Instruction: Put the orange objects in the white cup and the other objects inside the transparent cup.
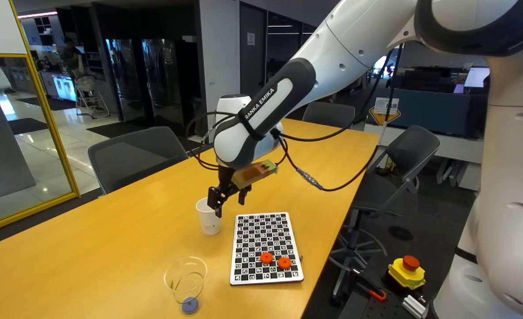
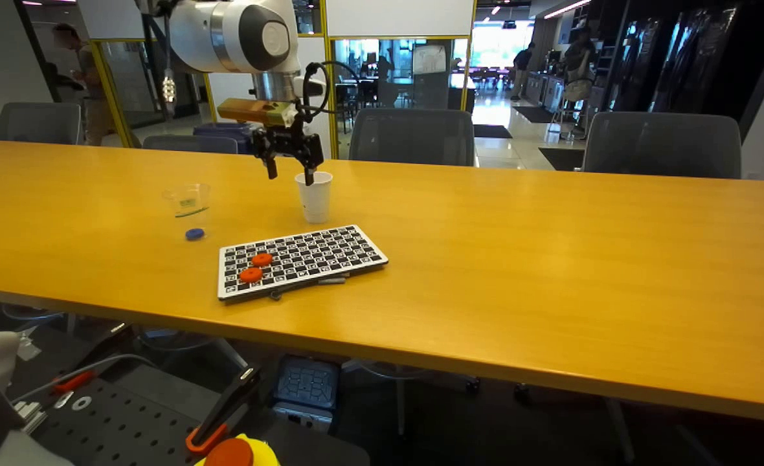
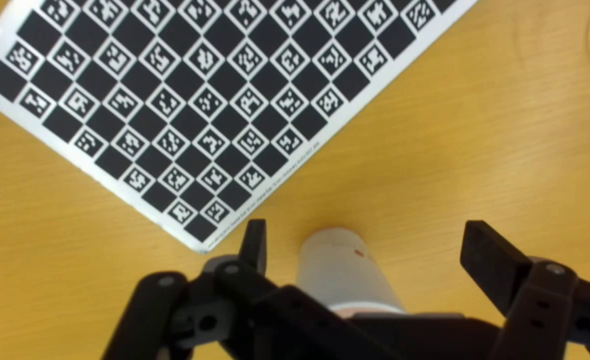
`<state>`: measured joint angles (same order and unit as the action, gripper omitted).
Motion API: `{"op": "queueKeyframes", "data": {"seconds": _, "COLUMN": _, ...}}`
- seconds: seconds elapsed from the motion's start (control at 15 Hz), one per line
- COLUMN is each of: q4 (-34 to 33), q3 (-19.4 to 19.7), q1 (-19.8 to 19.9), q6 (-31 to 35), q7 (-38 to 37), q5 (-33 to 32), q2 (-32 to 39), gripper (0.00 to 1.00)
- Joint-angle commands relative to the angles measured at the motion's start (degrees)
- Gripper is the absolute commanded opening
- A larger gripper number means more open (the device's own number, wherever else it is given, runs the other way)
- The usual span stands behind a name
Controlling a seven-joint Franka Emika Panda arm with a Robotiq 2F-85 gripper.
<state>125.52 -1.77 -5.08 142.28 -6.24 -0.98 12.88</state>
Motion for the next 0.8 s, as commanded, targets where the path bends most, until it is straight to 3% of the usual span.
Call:
{"op": "queueKeyframes", "data": {"seconds": 0.0, "q4": 9.6, "q3": -0.8, "q1": 0.6, "q6": 1.6, "q7": 2.0, "q5": 1.0, "q2": -6.4, "gripper": 1.0}}
{"op": "queueKeyframes", "data": {"seconds": 0.73, "q4": 18.5, "q3": -0.7, "q1": 0.5, "q6": 4.8, "q7": 0.0, "q5": 1.0, "q2": -3.7, "gripper": 1.0}}
